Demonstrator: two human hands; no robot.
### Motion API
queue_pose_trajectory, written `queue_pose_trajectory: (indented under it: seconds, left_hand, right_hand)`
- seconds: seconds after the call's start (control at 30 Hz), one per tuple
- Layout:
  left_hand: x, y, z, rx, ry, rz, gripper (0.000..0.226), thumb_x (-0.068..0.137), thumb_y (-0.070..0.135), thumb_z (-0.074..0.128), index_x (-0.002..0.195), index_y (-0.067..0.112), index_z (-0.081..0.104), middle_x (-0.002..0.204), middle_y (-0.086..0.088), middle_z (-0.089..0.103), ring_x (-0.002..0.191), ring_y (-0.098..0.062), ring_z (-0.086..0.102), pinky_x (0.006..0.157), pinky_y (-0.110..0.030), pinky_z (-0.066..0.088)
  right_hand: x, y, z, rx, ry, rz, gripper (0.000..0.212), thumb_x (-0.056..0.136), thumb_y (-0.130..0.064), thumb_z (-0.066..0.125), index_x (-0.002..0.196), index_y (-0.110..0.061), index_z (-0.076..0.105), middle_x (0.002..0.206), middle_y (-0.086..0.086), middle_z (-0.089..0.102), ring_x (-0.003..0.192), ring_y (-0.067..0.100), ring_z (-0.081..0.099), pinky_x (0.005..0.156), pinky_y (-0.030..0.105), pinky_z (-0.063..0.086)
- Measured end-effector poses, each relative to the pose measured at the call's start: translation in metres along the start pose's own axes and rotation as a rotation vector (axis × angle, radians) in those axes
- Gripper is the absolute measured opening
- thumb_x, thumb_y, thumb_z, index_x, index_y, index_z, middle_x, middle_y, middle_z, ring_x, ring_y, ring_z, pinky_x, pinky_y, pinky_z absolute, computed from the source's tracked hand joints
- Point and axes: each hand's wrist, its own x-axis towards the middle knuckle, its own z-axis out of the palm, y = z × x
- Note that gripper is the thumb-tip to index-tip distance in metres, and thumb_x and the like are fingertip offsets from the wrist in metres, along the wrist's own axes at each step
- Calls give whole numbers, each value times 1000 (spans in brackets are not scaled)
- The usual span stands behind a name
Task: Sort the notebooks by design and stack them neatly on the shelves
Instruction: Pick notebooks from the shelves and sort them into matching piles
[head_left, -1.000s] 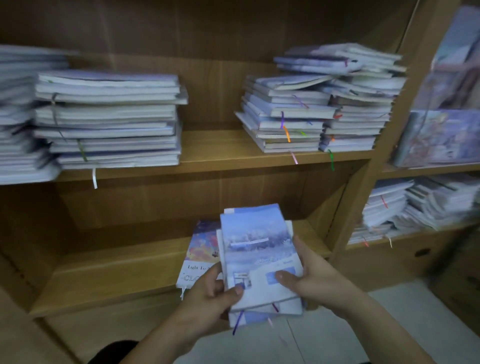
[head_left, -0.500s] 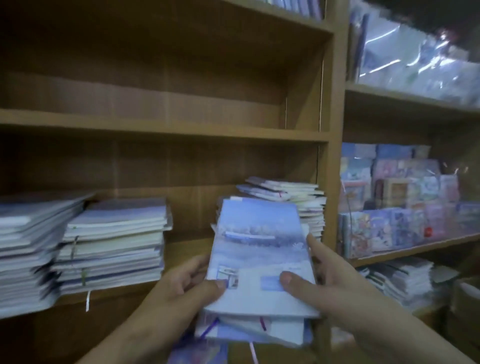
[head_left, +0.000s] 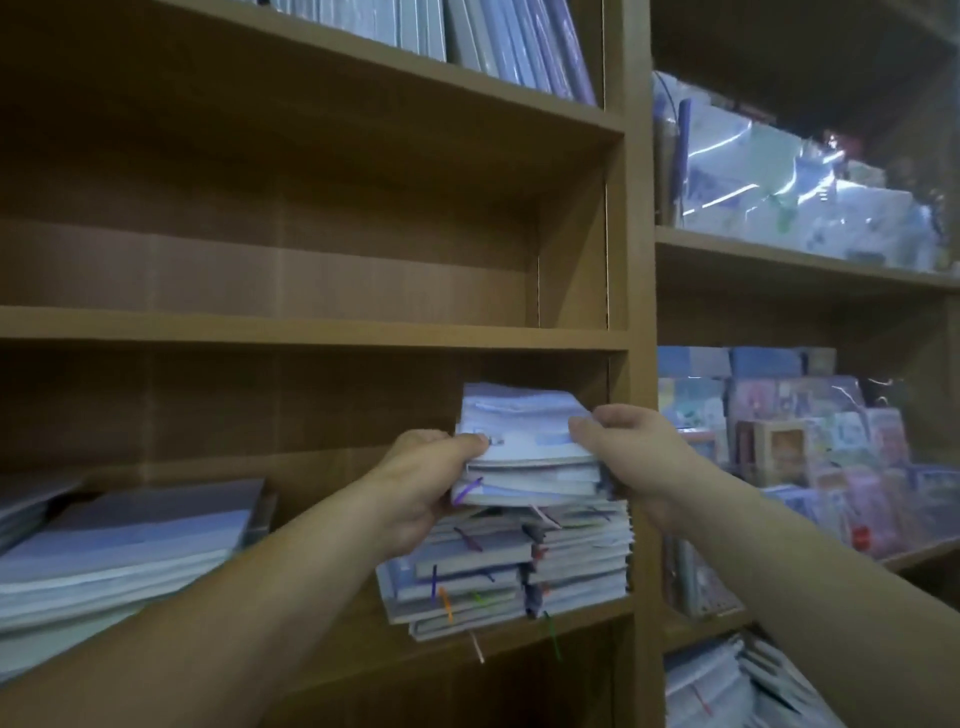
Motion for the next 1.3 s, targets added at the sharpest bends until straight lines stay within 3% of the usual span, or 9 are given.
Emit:
queue_pose_trajectory:
  seconds: [0.1, 0.23, 0.37, 0.5, 0.63, 0.83, 0.93, 1.1, 1.3]
  left_hand:
    - [41, 3, 20, 13, 115, 33, 25, 97, 25, 68, 99, 0, 69, 83, -15, 70, 59, -19, 70, 53, -28, 56]
    - [72, -8, 32, 473, 136, 145, 42, 95, 53, 58, 96, 13, 69, 97, -14, 71, 91, -30, 69, 81, -38, 57]
    - [64, -27, 19, 547, -6, 222, 52, 94, 55, 60, 129, 17, 62, 122, 4, 67, 115, -23, 64, 101, -41, 50]
    - [50, -43, -12, 537, 37, 353, 12, 99, 27, 63, 108, 21, 68, 99, 5, 72, 90, -3, 66, 87, -28, 52]
    - [14, -61, -46, 641, 77, 452, 27, 94, 17, 69, 122, 16, 69, 104, 5, 72, 94, -1, 67, 86, -16, 52]
    - [-56, -114, -82, 406, 144, 377, 14, 94, 9, 69, 101, 18, 77, 85, 0, 78, 80, -16, 72, 77, -36, 60]
    - [-83, -161, -107, 431, 132, 276, 16, 95, 4, 65, 99, 12, 78, 78, 3, 76, 67, -10, 68, 65, -30, 55]
    - [-138, -277, -164, 645, 140, -157, 14, 93, 9, 66, 95, 15, 78, 77, 5, 75, 77, -13, 72, 69, -30, 53]
    - [-177, -390, -212, 829, 127, -541, 11, 95, 13, 61, 101, 8, 68, 94, -5, 63, 86, -19, 60, 61, -19, 38]
  right_hand:
    - [31, -5, -2, -65, 65, -24, 75, 89, -44, 75, 148, -9, 45, 118, 10, 63, 86, 21, 66, 70, 35, 59]
    - [32, 5, 11, -749, 58, -415, 80, 82, -71, 64, 148, -31, 45, 147, -5, 48, 131, 17, 51, 104, 39, 48]
    - [39, 31, 25, -1087, -12, -589, 53, 99, -52, 53, 149, -47, 39, 149, -10, 49, 132, 19, 49, 97, 41, 51]
    - [57, 44, 22, -1294, 153, -643, 40, 106, -40, 43, 145, -47, 44, 135, -2, 57, 124, 27, 50, 93, 39, 46]
    - [46, 38, 37, -1325, 255, -550, 44, 100, -34, 54, 143, -40, 48, 137, 8, 47, 124, 33, 46, 100, 45, 42]
    - [-46, 61, 107, -995, 218, -1153, 24, 93, -38, 58, 89, -24, 76, 83, -1, 65, 80, 24, 62, 62, 37, 47]
    - [-85, 97, 144, -1044, -66, -977, 32, 89, -50, 54, 77, -27, 73, 72, -4, 67, 72, 24, 67, 54, 31, 48]
    - [-103, 219, 199, -854, -521, -228, 32, 87, -57, 60, 101, -33, 75, 91, -13, 72, 91, 9, 67, 82, 33, 56]
    - [-150, 379, 248, -624, -597, 257, 65, 96, -49, 59, 152, -22, 44, 153, 1, 48, 136, 21, 50, 99, 27, 45]
